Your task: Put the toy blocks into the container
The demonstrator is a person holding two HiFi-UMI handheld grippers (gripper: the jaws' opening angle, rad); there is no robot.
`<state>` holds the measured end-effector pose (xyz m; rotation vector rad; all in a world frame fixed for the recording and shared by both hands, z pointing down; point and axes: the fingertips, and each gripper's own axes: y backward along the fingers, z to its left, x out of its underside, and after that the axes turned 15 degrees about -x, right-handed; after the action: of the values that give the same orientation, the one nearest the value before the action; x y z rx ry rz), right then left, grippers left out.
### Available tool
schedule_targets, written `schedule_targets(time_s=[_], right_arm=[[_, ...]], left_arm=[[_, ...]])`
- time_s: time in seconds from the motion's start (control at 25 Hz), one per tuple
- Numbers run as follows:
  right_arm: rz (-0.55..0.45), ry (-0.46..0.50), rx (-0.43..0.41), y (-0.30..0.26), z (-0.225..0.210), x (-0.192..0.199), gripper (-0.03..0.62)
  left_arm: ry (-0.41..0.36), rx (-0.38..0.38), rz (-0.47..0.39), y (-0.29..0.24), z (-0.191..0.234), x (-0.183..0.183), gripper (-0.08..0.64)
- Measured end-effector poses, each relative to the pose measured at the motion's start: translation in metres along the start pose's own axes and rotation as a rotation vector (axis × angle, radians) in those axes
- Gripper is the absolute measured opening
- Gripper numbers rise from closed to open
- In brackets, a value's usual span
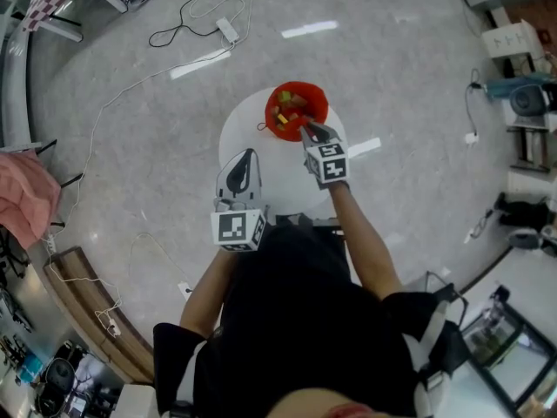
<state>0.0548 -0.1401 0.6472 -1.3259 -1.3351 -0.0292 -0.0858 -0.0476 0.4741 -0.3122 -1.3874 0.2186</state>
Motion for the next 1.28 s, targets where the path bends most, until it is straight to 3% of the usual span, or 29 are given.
schedule_targets(time_s=[0.24,0.48,0.64,0.76,1.0,1.16,1.28], right_arm=[[0.123,-0.073,0.009,-0.02,-0.012,0.025,0.052],[0.098,-0.087,0.005,-0.007,-0.006,0.024,0.052],[-0.015,-0.065,-0.012,0.018,0.01,0.005,0.047],[-0.135,-0.042,0.007,0.046,0.022,-0.014,-0.001],[-0.371,0.031,0.027,0.114,0.059,-0.059,-0.002],[-0.453,0.069,0.046,0.145,0.078,-0.062,-0.003],[-0.446,0.06,0.048,0.149,0.084,-0.052,-0.003]], left_arm=[[-0.01,0.006,-0.009,0.003,-0.007,0.0,-0.002],[0.029,-0.01,-0.026,0.01,-0.007,-0.012,-0.002],[0.006,0.001,-0.035,0.01,-0.008,-0.012,-0.002],[-0.017,0.011,-0.039,0.011,-0.009,-0.014,-0.002],[-0.024,0.047,-0.07,0.022,-0.021,-0.033,-0.002],[0.004,0.064,-0.085,0.026,-0.033,-0.038,-0.002],[-0.015,0.082,-0.07,0.027,-0.04,-0.03,-0.002]])
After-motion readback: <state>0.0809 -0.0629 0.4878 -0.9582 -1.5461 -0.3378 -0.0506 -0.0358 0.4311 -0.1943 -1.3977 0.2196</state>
